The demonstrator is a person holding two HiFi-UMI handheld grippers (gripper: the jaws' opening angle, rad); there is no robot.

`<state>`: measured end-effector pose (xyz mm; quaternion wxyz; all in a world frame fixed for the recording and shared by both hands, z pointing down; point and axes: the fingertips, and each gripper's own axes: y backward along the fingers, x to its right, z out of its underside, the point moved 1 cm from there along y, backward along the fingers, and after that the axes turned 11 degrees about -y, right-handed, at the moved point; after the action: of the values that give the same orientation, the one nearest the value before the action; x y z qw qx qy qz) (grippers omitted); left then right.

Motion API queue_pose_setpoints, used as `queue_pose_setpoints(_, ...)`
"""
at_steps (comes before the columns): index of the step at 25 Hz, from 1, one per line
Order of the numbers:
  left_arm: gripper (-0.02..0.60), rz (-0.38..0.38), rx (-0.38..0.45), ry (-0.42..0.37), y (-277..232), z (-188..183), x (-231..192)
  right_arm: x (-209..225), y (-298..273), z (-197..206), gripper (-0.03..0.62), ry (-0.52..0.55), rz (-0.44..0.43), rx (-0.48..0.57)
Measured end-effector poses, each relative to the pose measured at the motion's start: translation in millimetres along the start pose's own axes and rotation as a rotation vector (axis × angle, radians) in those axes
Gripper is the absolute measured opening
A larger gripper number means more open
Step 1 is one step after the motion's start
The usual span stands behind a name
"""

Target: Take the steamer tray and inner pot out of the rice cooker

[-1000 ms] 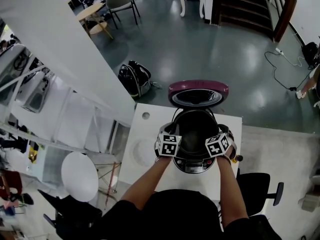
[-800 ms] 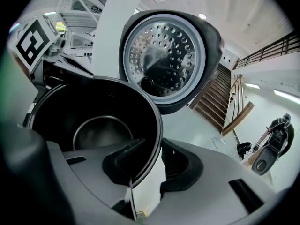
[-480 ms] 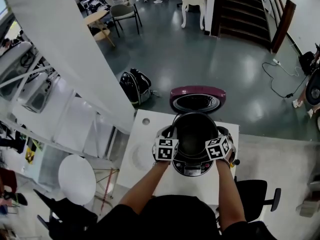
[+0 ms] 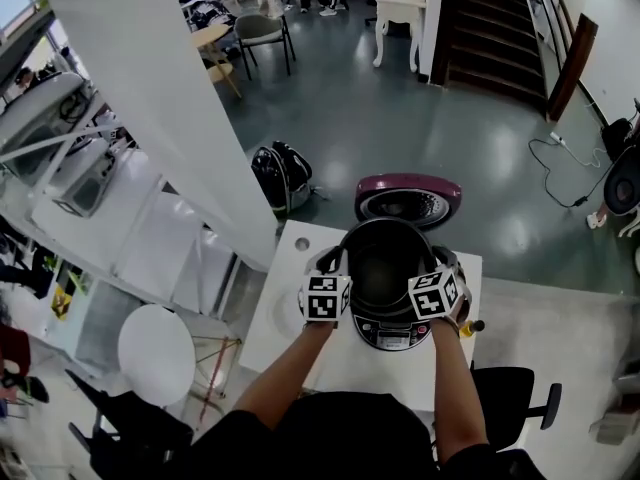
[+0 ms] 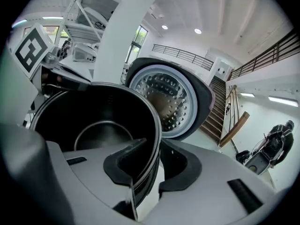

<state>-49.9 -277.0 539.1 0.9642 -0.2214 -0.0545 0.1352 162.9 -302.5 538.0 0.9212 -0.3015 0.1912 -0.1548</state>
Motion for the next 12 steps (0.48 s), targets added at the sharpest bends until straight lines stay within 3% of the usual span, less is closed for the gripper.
queue_pose_setpoints(12,0.037,-0.098,0.047,0.065,68,3,-82,-87,0,-53,0.081,0.064,-0.079,0.061)
